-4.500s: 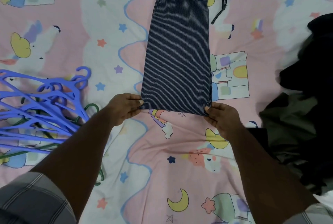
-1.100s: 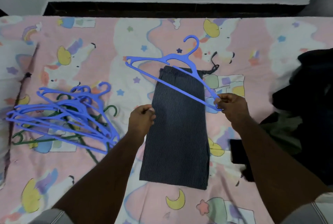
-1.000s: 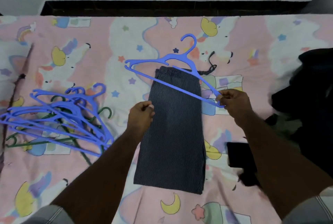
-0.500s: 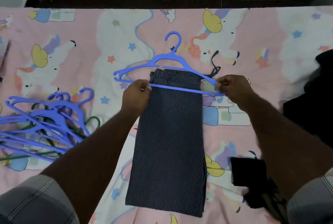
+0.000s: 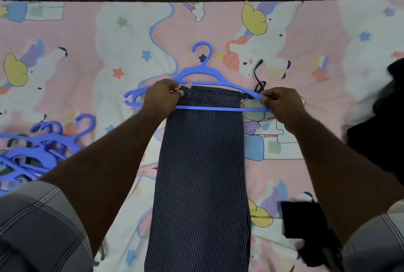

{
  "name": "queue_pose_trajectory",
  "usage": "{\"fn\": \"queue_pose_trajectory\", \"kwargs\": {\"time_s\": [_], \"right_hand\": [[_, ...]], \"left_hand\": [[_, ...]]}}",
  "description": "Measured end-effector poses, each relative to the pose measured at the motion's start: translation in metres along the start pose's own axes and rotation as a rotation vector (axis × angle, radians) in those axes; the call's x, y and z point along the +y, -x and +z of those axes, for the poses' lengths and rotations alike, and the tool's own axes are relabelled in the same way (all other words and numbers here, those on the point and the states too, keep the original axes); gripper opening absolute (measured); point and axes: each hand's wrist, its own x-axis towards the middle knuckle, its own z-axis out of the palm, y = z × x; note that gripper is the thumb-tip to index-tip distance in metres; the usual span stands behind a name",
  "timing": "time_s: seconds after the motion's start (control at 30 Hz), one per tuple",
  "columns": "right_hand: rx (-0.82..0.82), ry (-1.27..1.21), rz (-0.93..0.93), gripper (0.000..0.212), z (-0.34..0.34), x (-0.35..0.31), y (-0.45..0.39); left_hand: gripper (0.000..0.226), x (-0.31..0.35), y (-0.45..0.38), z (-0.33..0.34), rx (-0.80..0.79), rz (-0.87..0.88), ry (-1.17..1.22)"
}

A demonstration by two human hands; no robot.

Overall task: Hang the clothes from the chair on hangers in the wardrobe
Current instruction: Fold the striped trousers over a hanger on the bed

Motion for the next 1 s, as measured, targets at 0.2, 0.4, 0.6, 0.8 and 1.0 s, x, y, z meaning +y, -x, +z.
{"fn": "queue_pose_trajectory", "kwargs": {"time_s": [0.2,0.4,0.6,0.8,1.0], "right_hand": [[0.081,0.134,0.013,0.020,0.008,-0.002,-0.011],[0.131,0.250,0.059,0.015,0.017,-0.005,-0.012],[0.309,0.413,-0.109,0.020,0.020,-0.014,0.003],[-0.123,0.410,-0.338,0.038,0.049,-0.057,0.011],[-0.213,0.770,-0.272,0.048,0.062,-0.073,0.010]], "left_hand": [[0.039,-0.001,-0.012,0.008,-0.118,0.044,-0.089],[0.039,0.005,-0.011,0.008,-0.015,0.167,-0.184],[0.039,0.023,-0.011,0.013,-0.021,0.312,-0.344],[0.033,0.021,-0.012,0.013,-0.041,0.277,-0.319],[0.031,0.005,-0.015,0.007,-0.041,0.227,-0.141]]}}
